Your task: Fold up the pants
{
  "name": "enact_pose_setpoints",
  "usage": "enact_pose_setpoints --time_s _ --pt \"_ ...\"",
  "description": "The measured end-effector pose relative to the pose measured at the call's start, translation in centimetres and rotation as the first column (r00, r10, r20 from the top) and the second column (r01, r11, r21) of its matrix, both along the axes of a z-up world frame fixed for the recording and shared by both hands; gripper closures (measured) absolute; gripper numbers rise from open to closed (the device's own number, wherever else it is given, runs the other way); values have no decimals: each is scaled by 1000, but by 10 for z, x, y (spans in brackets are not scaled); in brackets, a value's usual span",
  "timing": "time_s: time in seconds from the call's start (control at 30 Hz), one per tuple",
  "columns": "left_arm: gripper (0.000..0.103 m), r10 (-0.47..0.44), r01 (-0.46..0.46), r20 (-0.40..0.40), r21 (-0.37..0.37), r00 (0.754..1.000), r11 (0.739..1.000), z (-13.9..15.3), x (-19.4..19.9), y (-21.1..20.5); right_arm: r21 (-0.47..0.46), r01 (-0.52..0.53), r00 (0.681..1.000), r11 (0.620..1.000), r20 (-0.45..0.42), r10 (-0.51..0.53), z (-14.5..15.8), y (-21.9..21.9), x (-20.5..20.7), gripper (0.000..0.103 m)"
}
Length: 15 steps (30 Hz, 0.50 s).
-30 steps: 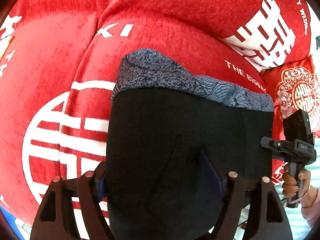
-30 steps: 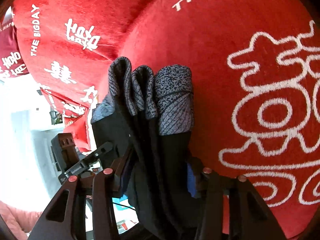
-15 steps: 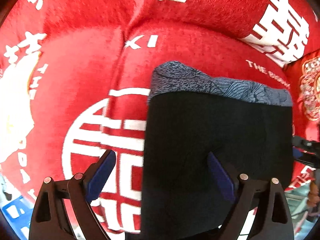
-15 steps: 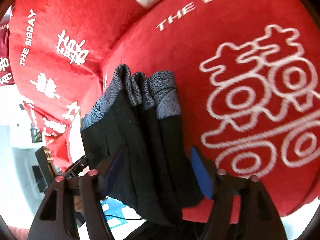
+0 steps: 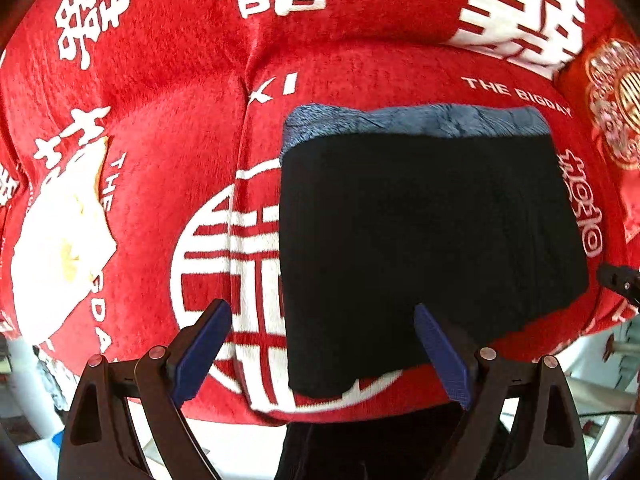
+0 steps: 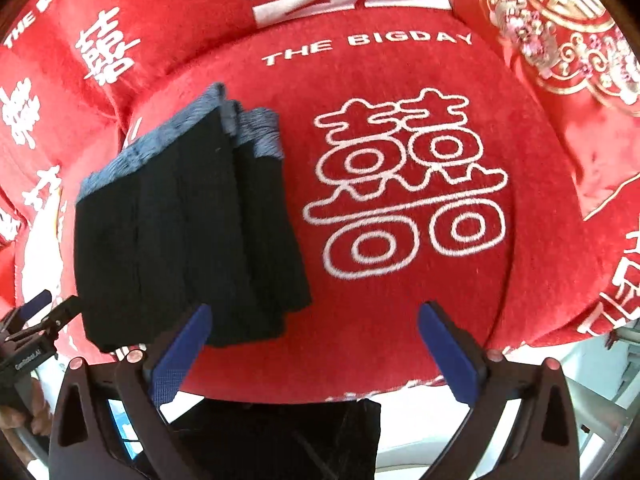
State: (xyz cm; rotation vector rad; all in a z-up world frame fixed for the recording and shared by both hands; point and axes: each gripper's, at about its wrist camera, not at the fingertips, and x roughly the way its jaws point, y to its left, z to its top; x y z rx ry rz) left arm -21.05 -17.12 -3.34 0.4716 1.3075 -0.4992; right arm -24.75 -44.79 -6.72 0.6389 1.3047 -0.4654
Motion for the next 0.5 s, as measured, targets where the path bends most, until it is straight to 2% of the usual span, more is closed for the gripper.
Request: enact_pose_setpoints --time_s 0.13,0.17,0.5 --pt "9 -3 3 2 -5 1000 1000 15 -13 7 -14 -15 1000 1000 11 15 17 24 4 0" --pt "0 -2 2 -3 -8 1000 1000 20 -15 10 -23 -19 1000 1000 12 20 23 30 4 0" --pt "0 10 -10 25 1 1000 1000 54 -31 27 -32 -55 998 998 -19 54 61 82 12 0"
